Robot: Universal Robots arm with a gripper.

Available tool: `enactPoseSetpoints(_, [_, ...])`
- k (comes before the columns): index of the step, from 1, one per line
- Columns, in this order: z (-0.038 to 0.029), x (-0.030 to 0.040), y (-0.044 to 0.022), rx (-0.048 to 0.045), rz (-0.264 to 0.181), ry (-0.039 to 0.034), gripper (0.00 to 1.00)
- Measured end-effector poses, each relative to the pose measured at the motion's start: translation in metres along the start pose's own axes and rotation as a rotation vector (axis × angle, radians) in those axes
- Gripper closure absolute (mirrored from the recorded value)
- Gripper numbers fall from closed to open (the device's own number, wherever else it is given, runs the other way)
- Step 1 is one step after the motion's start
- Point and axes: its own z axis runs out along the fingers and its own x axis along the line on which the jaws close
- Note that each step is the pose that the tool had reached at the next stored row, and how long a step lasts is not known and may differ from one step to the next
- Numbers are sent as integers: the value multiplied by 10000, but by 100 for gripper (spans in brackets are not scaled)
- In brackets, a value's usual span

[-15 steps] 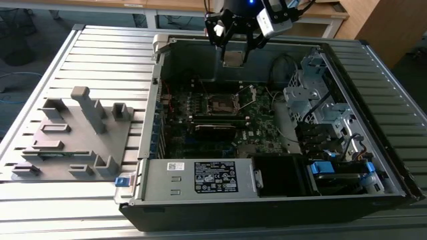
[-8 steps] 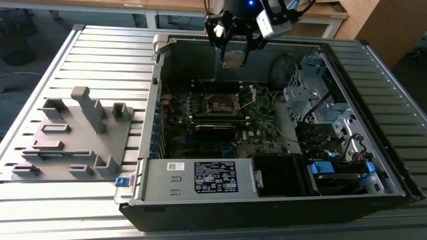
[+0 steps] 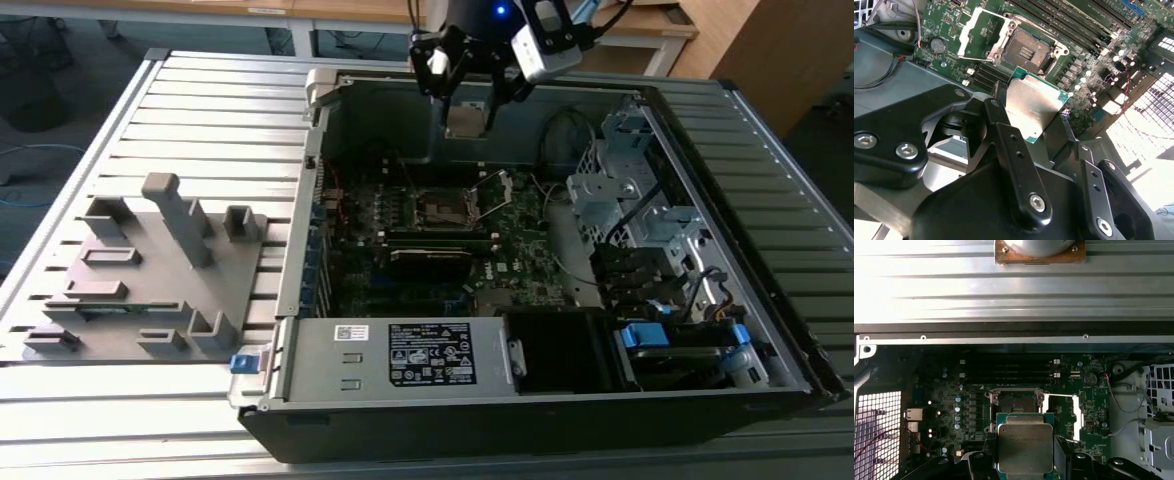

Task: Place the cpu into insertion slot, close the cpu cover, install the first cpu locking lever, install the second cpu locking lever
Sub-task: 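Place the cpu into insertion slot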

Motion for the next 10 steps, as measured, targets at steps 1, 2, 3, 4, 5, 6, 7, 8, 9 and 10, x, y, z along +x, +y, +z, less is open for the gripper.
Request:
enactPoseSetpoints(1, [5,0,0,1,0,0,46])
enactPoseSetpoints(2, [7,0,0,1,0,0,46])
enactPoseSetpoints(3, [7,0,-1,2,0,1,46])
enactPoseSetpoints(4, [7,0,-1,3,0,1,46])
enactPoseSetpoints(5, [9,0,-1,0,0,0,46])
enactPoseSetpoints(6, [9,0,-1,0,0,0,46])
enactPoseSetpoints(7, [9,0,-1,0,0,0,46])
enactPoseSetpoints(8, [11,0,-1,0,0,0,46])
enactPoseSetpoints(9, [14,0,-1,-1,0,0,46])
enactPoseSetpoints(10, [18,0,-1,-2,0,-1,46])
